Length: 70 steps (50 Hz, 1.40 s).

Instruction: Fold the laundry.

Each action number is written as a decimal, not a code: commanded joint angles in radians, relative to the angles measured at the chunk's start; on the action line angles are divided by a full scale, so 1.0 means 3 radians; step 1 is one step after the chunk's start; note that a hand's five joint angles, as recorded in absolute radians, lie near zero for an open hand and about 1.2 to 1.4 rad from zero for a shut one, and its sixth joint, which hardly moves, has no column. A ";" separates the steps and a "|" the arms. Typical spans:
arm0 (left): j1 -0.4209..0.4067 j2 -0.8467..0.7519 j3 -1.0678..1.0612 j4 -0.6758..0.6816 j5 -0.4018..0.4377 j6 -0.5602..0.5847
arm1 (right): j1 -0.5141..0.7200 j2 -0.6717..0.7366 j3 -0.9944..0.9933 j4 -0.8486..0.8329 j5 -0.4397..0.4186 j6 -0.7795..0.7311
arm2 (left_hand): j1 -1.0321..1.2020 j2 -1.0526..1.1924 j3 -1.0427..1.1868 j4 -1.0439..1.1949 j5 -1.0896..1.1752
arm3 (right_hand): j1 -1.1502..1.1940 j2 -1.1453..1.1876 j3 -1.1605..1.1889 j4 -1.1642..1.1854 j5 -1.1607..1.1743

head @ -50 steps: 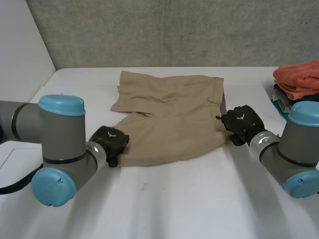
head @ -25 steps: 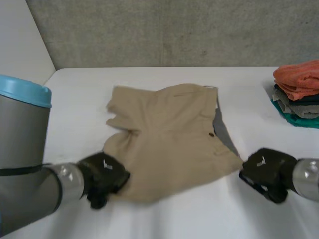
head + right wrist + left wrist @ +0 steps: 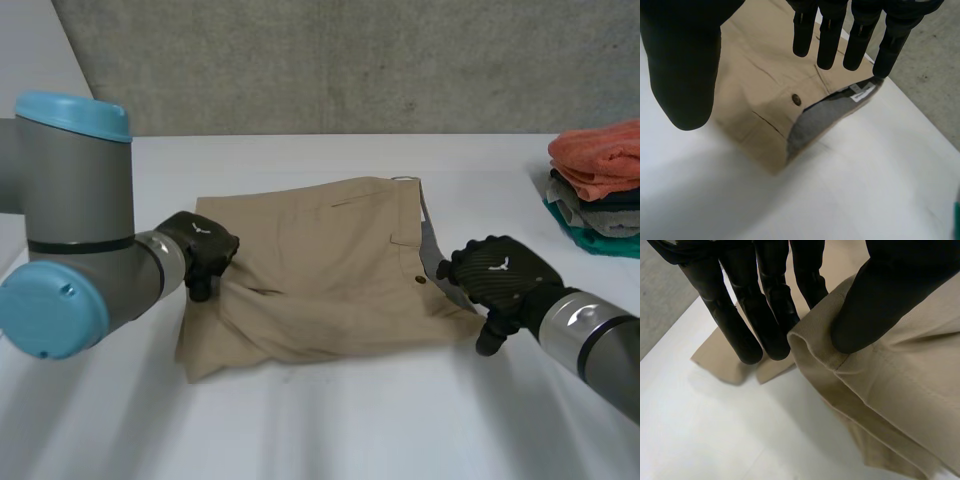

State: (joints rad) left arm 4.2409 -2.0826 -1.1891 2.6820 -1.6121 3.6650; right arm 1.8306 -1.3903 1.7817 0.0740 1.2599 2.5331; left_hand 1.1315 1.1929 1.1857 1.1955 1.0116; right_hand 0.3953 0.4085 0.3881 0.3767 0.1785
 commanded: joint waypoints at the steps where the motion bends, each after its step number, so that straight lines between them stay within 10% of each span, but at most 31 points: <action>1: 0.0038 -0.0181 0.0190 -0.0022 -0.0046 -0.0083 | 0.0131 0.0252 0.0003 -0.0114 0.0014 0.0070 | 0.0883 0.0678 0.0702 0.0669 0.0701 | 0.0008 -0.0036 0.0032 0.0070 0.0149; 9: 0.0084 -0.0171 0.0211 -0.0007 -0.0133 -0.0103 | 0.0244 0.0625 -0.0099 -0.0604 0.0259 0.0203 | 0.0883 0.0678 0.0702 0.0669 0.0701 | 0.0711 0.0667 0.0735 0.0773 0.0852; 13: 0.0073 -0.0084 0.0165 -0.0022 -0.0036 -0.0134 | 0.0290 0.0774 -0.0145 -0.0885 0.0458 0.0233 | 0.0883 0.0678 0.0702 0.0669 0.0701 | 0.3328 0.3284 0.3352 0.3390 0.3469; 20: 0.0063 0.0151 -0.0086 -0.0176 0.0158 -0.0160 | 0.0341 0.0539 -0.0044 -0.0646 0.0551 0.0009 | 0.0883 0.0678 0.0702 0.0669 0.0701 | 0.3336 0.3292 0.3360 0.3398 0.3477; 31: 0.0017 0.0704 -0.0899 -0.0907 0.0853 0.0494 | -0.0073 -0.0361 0.0309 0.1303 0.0347 -0.1893 | 0.0883 0.0678 0.0702 0.0669 0.0701 | 0.3336 0.3292 0.3360 0.3398 0.3477; 38: -0.0029 0.0607 -0.0879 -0.0892 0.0869 0.0613 | 0.0029 -0.0213 0.0126 0.1180 0.0203 -0.1593 | 0.0883 0.0678 0.0702 0.0669 0.0701 | 0.3336 0.3292 0.3360 0.3398 0.3477; 53: 0.0038 -0.0293 0.0813 0.0161 0.0307 0.0101 | 0.0208 0.0646 -0.1096 -0.0220 0.0862 -0.0238 | 0.0883 0.0678 0.0702 0.0669 0.0701 | 0.3336 0.3292 0.3360 0.3398 0.3477; 67: -0.0080 -0.1627 0.2562 0.0627 0.0082 0.0030 | 0.0377 0.1709 -0.1945 -0.1504 0.1384 -0.0237 | 0.0883 0.0678 0.0702 0.0669 0.0701 | 0.3336 0.3292 0.3360 0.3398 0.3477; 68: -0.0075 -0.1739 0.2709 0.0657 0.0026 0.0045 | 0.0382 0.1841 -0.2047 -0.1586 0.1424 -0.0272 | 0.0883 0.0678 0.0702 0.0669 0.0701 | 0.1029 0.0985 0.1053 0.1091 0.1170; 70: -0.0075 -0.1827 0.2833 0.0683 -0.0021 0.0050 | 0.0387 0.1970 -0.2139 -0.1642 0.1476 -0.0308 | -0.0603 -0.0807 -0.0783 -0.0816 -0.0785 | -0.0736 -0.0780 -0.0712 -0.0674 -0.0595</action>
State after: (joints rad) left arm 4.2199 -2.5133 -0.4959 2.8597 -1.5677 3.6690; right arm 1.9388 -0.9265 1.2303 -0.3375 1.6575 2.4791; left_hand 1.1315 1.1952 1.1902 1.1995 1.0121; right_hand 0.8782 0.9497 0.9645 0.9758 0.7901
